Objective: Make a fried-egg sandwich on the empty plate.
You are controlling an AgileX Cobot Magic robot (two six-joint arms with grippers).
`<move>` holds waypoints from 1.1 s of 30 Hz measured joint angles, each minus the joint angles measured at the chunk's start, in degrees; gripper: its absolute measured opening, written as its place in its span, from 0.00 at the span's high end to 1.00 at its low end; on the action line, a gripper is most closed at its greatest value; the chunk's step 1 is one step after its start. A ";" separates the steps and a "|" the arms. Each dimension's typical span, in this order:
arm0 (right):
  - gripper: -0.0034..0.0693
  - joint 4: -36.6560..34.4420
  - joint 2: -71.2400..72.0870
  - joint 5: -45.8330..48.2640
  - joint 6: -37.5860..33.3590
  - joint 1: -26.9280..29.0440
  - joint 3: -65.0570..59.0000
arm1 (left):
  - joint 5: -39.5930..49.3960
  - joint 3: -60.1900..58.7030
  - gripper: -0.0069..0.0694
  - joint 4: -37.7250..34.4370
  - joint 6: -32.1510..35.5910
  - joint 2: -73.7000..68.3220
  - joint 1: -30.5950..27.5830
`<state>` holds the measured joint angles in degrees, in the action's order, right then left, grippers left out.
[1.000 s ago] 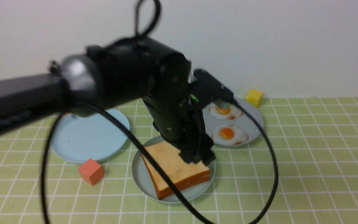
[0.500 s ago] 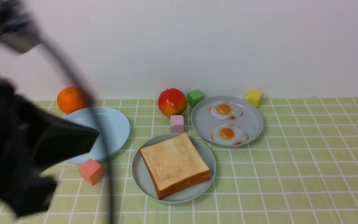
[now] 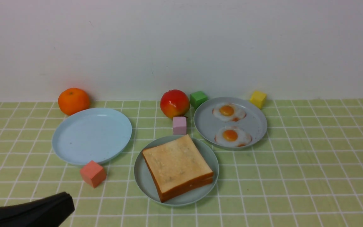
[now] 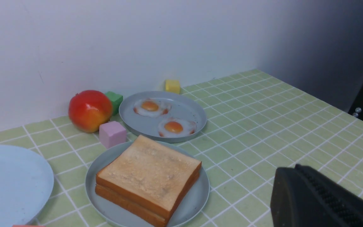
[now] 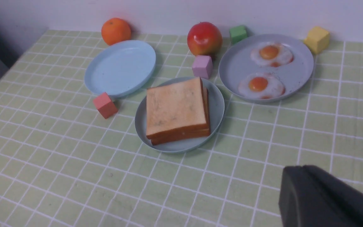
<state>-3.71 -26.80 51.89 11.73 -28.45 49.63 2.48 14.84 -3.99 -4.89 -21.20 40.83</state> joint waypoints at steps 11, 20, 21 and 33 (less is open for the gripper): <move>0.94 -1.63 0.00 -0.86 0.02 0.00 -3.40 | 3.53 -0.47 0.93 0.00 -0.05 0.00 0.00; 0.96 -1.02 0.12 -2.55 -0.78 7.41 -6.49 | 3.82 -0.47 0.93 0.00 -0.05 0.00 0.00; 0.96 -1.01 0.24 -2.55 -0.97 7.80 -6.80 | 3.82 -0.47 0.93 0.00 -0.05 0.00 0.00; 0.97 -1.01 18.36 -35.35 -8.39 22.26 -44.06 | 3.89 -0.47 0.93 0.00 -0.05 0.00 0.00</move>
<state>-4.72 -8.44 16.54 3.34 -6.19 5.57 6.37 14.37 -3.99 -4.93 -21.20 40.83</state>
